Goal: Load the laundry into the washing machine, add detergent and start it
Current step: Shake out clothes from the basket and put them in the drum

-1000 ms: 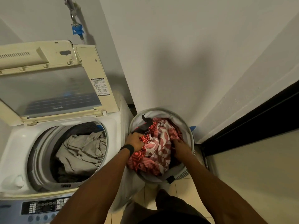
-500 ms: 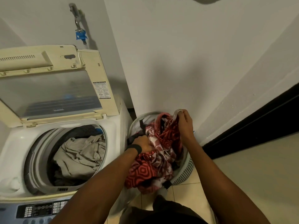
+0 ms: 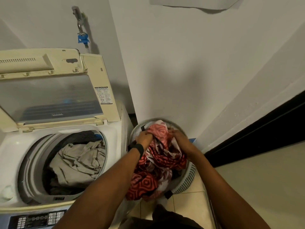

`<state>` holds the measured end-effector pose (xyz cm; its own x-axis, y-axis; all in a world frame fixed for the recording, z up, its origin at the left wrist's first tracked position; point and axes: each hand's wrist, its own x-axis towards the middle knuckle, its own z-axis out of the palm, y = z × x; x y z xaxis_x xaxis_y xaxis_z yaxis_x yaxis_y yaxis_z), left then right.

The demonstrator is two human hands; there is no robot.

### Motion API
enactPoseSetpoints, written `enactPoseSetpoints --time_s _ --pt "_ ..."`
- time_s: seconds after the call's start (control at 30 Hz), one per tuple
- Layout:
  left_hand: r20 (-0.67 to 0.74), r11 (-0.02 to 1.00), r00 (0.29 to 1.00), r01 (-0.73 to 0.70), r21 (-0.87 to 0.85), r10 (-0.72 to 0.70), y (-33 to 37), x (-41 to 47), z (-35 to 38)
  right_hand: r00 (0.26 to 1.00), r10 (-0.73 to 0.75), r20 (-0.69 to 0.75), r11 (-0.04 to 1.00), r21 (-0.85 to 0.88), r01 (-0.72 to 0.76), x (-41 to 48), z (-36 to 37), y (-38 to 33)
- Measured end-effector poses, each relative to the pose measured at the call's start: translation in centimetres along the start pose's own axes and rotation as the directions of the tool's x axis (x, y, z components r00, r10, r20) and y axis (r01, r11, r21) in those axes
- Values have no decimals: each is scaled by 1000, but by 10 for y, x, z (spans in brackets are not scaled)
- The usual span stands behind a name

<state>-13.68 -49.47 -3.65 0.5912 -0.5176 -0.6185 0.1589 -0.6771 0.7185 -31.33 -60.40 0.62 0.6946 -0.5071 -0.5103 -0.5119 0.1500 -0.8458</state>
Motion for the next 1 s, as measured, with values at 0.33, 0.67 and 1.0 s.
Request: enactPoseSetpoints --time_s 0.33,0.67,1.0 --pt "-10 830 841 -531 169 541 85 -31 -32 884 -299 -359 950 -202 239 -5 0 -33" --pt "112 901 894 -431 -51 434 105 -41 -81 725 -391 -566 920 -234 313 -19 -14 -103" --pt "153 747 737 -665 -9 658 129 -62 -118 761 -338 -554 921 -28 389 -51 18 -136"
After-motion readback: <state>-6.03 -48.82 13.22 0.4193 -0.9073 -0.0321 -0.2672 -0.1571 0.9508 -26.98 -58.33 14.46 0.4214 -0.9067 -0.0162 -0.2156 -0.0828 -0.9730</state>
